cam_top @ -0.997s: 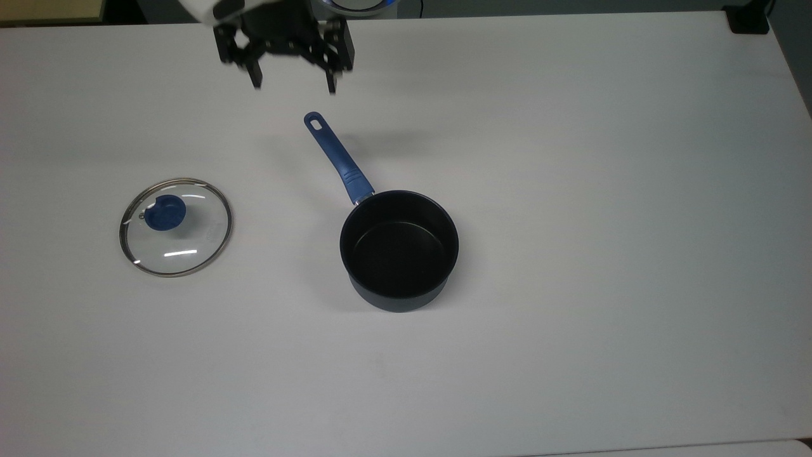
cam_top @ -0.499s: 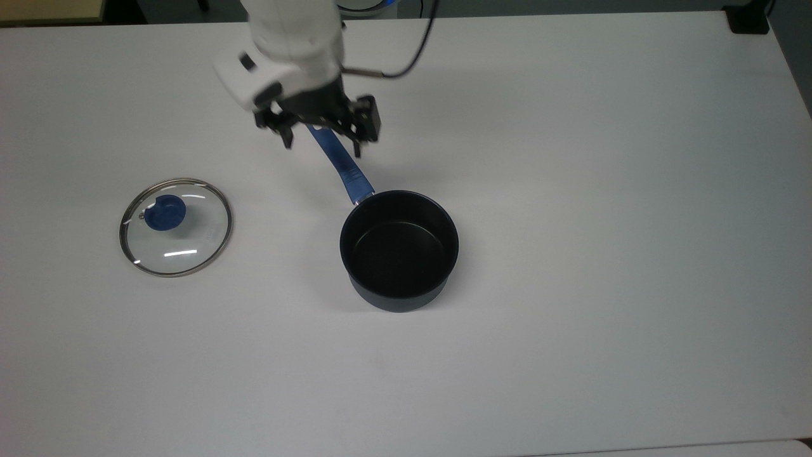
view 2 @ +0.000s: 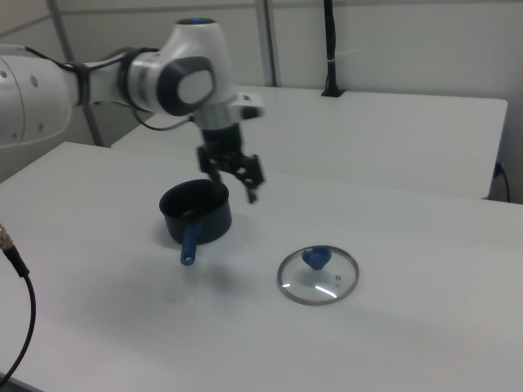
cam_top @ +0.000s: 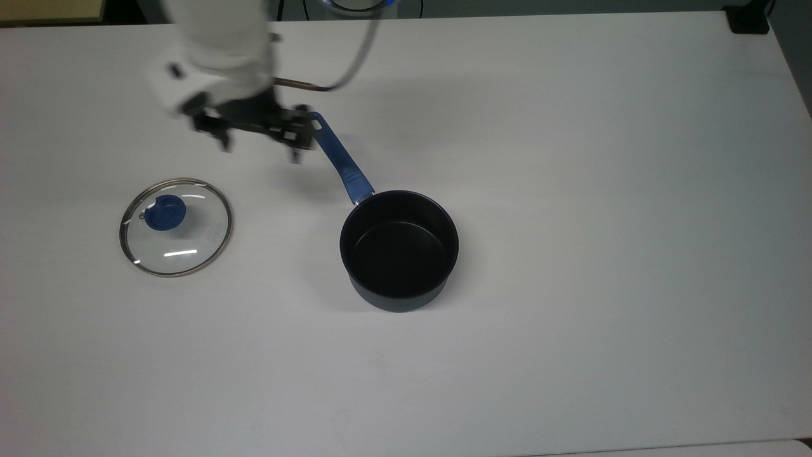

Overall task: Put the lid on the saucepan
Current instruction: 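Move the open gripper over to the glass lid's blue knob, then lower the gripper and close it on the blue knob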

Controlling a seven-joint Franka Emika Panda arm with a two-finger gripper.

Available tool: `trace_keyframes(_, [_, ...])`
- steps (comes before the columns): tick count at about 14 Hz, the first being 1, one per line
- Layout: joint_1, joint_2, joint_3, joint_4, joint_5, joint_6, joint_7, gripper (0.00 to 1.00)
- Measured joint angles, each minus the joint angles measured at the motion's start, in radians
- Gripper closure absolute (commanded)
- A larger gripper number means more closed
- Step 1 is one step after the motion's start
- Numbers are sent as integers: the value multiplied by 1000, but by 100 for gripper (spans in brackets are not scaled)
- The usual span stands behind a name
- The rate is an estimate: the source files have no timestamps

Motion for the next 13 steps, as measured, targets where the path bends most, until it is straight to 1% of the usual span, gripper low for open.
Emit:
trace_keyframes(2, [-26, 4, -69, -8, 0, 5, -80, 0])
trace_keyframes(3, [-48, 11, -92, -14, 0, 26, -103, 0])
trace_keyframes(4, [-78, 23, -102, -21, 1, 59, -115, 0])
trace_keyframes(6, [-142, 63, -106, -33, 1, 136, -128, 0])
trace_keyframes(8, [-182, 115, -106, -35, 1, 204, -128, 3])
trace_keyframes(10, [-192, 160, -106, -35, 8, 256, -116, 5])
trace_keyframes(11, [-190, 178, -105, -34, 17, 283, -96, 7])
trace_keyframes(13, [-183, 199, -102, -34, 33, 332, -41, 7])
